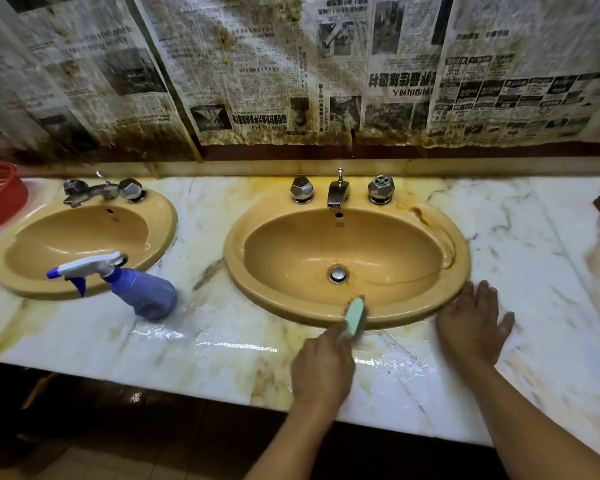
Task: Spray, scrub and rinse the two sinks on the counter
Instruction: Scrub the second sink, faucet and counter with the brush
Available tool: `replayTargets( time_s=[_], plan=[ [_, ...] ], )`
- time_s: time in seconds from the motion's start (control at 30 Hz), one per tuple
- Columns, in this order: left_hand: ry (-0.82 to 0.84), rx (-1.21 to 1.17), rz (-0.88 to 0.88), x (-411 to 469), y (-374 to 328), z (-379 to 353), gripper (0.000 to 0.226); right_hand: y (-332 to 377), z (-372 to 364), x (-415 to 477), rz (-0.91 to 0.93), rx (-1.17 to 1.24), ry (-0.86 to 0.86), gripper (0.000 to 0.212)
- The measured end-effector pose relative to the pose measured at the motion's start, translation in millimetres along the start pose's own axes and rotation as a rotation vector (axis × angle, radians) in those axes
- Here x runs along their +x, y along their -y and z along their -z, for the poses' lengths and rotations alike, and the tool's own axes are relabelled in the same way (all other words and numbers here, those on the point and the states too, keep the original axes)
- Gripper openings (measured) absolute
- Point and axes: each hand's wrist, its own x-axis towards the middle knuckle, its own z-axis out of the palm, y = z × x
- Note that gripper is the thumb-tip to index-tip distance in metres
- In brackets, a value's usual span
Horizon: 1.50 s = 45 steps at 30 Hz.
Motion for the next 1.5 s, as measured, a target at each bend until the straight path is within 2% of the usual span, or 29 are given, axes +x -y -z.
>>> replayTargets(
  time_s=[0.07,0.17,0.27,0.33,0.37,0.43,0.57,0.63,0.67,0.73,0.8,0.87,0.97,1.03,1.13,1.23,1.3,1.4,1.5],
  plan=[
    [0.019,-0.072,0.019,2,-11,-3,0.043,1,19,-7,0.009,0.174,0.086,0.045],
    [0.036,-0.258,0.050,4,-5,10,0.067,24,58,-44,-0.068,0.556,0.150,0.024],
    [0.057,-0.391,-0.013,6,9,26,0.088,77,80,-94,-0.033,0.684,0.413,0.027],
    [0.100,-0.400,-0.098,13,15,34,0.098,116,82,-119,0.015,0.747,0.617,0.039],
    [0.121,-0.393,-0.135,15,14,39,0.102,132,81,-125,0.039,0.775,0.664,0.040],
    [0.163,-0.398,-0.175,20,16,48,0.105,159,76,-129,0.058,0.778,0.629,0.036],
    [0.309,-0.431,-0.221,37,47,71,0.114,190,56,-124,-0.042,0.736,0.490,0.028],
    [0.334,-0.348,-0.234,53,86,88,0.109,195,51,-122,-0.109,0.812,0.423,0.022],
    [0.284,-0.268,-0.248,65,112,98,0.101,193,51,-123,-0.108,0.819,0.392,0.019],
    [0.148,-0.038,-0.291,97,166,117,0.085,184,48,-128,0.005,0.632,0.324,0.021],
    [0.089,0.147,-0.327,133,202,135,0.081,180,37,-144,0.210,0.344,0.332,0.022],
    [0.104,0.247,-0.408,166,213,144,0.085,195,19,-168,0.400,0.095,0.450,0.022],
    [0.244,0.395,-0.568,200,205,140,0.085,215,-15,-189,0.538,-0.151,0.534,0.022],
    [0.289,0.457,-0.625,211,202,131,0.075,197,-14,-178,0.510,-0.146,0.483,0.020],
    [0.245,0.458,-0.750,217,204,121,0.072,127,12,-152,0.368,-0.248,0.510,0.026],
    [0.191,0.464,-0.828,221,209,113,0.071,76,39,-142,0.236,-0.298,0.419,0.030],
    [0.200,0.476,-0.849,223,208,112,0.075,86,35,-143,0.284,-0.318,0.395,0.027],
    [0.256,0.516,-0.837,225,201,115,0.089,125,11,-154,0.412,-0.275,0.458,0.020],
    [0.274,0.522,-0.813,221,199,113,0.094,108,17,-149,0.384,-0.283,0.436,0.021]
  ],
)
